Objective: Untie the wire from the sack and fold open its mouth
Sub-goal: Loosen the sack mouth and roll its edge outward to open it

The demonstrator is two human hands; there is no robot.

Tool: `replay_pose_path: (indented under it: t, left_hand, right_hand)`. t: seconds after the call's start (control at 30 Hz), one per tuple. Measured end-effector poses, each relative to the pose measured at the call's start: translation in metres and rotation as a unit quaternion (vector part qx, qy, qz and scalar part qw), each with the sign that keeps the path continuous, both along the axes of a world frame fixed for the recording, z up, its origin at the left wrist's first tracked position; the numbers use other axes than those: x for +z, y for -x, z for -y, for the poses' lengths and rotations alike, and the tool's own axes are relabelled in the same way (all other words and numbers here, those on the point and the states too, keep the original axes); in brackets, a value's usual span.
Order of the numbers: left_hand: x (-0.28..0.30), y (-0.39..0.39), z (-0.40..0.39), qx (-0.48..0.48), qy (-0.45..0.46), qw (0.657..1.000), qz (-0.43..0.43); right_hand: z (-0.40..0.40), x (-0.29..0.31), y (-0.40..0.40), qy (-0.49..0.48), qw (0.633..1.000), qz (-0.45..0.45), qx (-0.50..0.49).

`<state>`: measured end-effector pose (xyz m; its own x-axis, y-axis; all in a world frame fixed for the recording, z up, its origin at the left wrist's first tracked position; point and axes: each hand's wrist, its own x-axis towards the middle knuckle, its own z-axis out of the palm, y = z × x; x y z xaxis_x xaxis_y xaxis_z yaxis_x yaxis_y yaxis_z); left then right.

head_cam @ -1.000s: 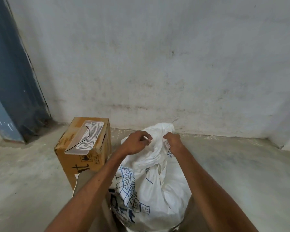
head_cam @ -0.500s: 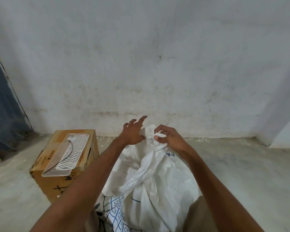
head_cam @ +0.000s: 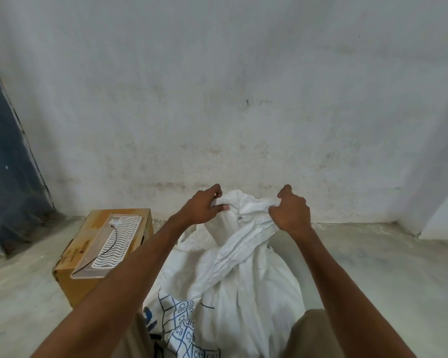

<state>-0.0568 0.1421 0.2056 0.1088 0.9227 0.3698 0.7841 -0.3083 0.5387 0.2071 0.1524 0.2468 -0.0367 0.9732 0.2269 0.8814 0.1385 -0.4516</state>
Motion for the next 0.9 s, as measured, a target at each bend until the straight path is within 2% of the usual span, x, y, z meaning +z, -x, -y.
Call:
replay_pose_path:
  t: [0.07,0.1,0.2,0.33,0.4,0.47,0.5,0.63,0.73,0.8,0.9]
  left_hand:
    - [0.013,-0.008,0.002,0.002,-0.028,1.0,0.005]
    - [0.019,-0.015,0.003,-0.001,-0.041,0.999,0.016]
    - [0.035,-0.033,0.007,-0.017,-0.066,0.997,0.028]
    - [0.04,-0.027,0.014,-0.059,-0.009,0.998,0.005]
    - [0.029,-0.009,0.016,-0.066,0.046,0.996,-0.049]
    - [0.01,0.009,0.017,-0.027,0.104,0.98,-0.169]
    - [-0.002,0.018,0.018,-0.003,0.124,0.972,-0.202]
    - [-0.029,0.043,0.025,0.023,0.105,0.989,-0.104]
    - [-0.02,0.041,0.025,0.045,0.063,0.997,-0.03]
    - [-0.006,0.03,0.021,0.058,0.025,0.998,-0.008]
    - [0.015,0.011,0.008,0.057,-0.026,0.998,0.01]
  right_hand:
    - [0.012,0.005,0.016,-0.022,0.993,0.113,0.017]
    - [0.016,0.006,0.025,-0.028,0.99,0.134,0.045]
    - [0.022,0.01,0.04,-0.037,0.988,0.094,0.114]
    - [0.022,0.019,0.031,-0.056,0.988,0.045,0.136]
    - [0.02,0.023,0.019,-0.05,0.989,0.02,0.135]
    - [0.018,0.029,0.006,-0.062,0.99,0.008,0.128]
    - [0.018,0.032,-0.001,-0.071,0.99,0.005,0.121]
    - [0.015,0.038,-0.018,-0.11,0.992,0.031,0.056]
    - [0.015,0.035,-0.015,-0.161,0.969,0.186,-0.021]
    - [0.015,0.029,-0.002,-0.177,0.954,0.243,0.016]
    - [0.013,0.016,0.028,-0.17,0.945,0.246,0.134]
